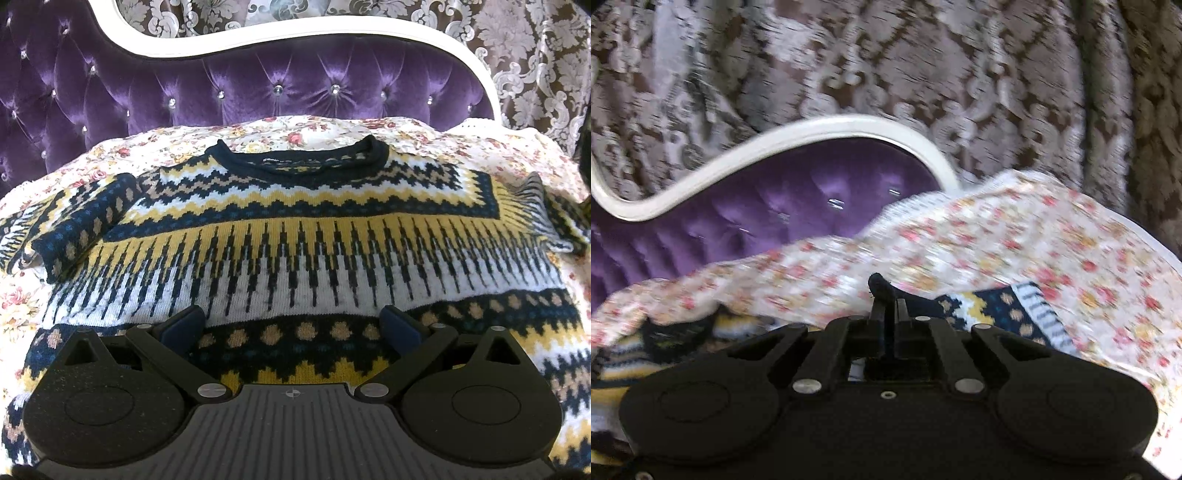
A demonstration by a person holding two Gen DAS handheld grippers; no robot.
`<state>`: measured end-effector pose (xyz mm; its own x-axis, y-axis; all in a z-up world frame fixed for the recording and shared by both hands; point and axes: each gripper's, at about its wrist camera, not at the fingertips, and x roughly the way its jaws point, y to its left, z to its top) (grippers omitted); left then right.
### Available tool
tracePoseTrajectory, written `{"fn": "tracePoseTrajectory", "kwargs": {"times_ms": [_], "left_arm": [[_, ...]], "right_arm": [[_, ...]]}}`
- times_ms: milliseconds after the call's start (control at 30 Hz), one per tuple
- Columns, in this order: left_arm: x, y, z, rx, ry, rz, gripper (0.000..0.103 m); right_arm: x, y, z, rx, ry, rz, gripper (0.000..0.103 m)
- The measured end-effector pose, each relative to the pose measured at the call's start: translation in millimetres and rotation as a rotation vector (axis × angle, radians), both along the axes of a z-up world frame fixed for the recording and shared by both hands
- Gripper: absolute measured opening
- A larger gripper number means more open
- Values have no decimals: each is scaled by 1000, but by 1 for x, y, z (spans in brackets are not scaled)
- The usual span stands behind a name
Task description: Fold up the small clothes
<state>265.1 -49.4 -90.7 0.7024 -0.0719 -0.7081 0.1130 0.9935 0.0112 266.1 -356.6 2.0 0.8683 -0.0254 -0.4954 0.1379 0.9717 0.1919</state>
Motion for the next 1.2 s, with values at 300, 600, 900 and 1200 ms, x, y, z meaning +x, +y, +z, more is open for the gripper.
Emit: {"fn": "tracePoseTrajectory", "kwargs": {"times_ms": [300,600,900,1200], "left_arm": [[-10,34,37,-119,-43,10,94],[-19,77,53,-115,-64,41,94],[-24,100,43,-103,-28,66,94],[-23,94,54,-136,-49,44,94]], "right_arm": [[17,86,39,85,3,234,9],[40,188,24,101,88,435,9],[47,234,-10,153,140,539,22],[25,182,4,133,59,458,82]]}}
